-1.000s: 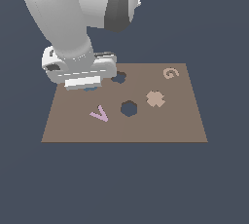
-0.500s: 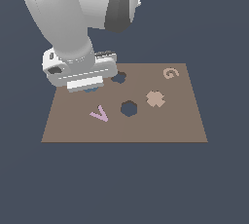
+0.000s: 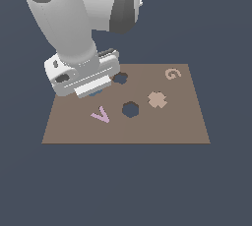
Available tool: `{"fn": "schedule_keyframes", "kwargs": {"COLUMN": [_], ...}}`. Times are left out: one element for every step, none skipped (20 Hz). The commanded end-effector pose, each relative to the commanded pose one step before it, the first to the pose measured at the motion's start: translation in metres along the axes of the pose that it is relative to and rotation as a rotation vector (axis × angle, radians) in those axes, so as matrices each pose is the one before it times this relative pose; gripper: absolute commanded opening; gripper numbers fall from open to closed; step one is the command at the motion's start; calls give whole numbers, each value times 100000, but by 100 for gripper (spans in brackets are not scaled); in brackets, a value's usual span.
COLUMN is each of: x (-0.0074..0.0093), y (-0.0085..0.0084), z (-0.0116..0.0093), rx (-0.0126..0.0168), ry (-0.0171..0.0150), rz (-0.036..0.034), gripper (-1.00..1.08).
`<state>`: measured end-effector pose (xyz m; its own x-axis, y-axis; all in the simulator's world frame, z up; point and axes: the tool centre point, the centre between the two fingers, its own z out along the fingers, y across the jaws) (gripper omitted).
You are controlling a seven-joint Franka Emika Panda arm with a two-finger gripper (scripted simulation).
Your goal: Insert a designated object into the corresponding slot on a board.
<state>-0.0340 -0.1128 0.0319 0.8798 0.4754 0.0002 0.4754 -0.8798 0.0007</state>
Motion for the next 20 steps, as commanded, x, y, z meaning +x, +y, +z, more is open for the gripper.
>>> {"fn": "schedule_keyframes", "kwargs": {"x": [498,212,222,231,241,249,251,251,252,252,252,252,253,253,253,254,254,254,254,254], "y": [-172,-77,-80,-84,-88,-91,-92,-93,-93,-93,-94,-94,-94,-95,-95,-96,-96,-96,-97,-97], "z": [-62,-17,-18,-18,-19,-20,-20,-20,-20,-19,-19,-19,-19,-19,-19,-19,-19,-19,-19,-18], "rx": [-50,-6,-6,-7,-7,-7,-7,-7,-7,-7,-6,-6,-6,-6,-6,-5,-5,-5,-5,-4], "ry": [46,5,5,5,5,5,5,5,5,5,5,4,4,4,4,4,4,4,3,3], "rz": [-9190,-4029,-4204,-4380,-4557,-4709,-4741,-4745,-4747,-4749,-4751,-4752,-4753,-4752,-4752,-4751,-4749,-4746,-4743,-4739], "gripper": [-100,-100,-100,-100,-100,-100,-100,-100,-100,-100,-100,-100,-100,-100,-100,-100,-100,-100,-100,-100]}}
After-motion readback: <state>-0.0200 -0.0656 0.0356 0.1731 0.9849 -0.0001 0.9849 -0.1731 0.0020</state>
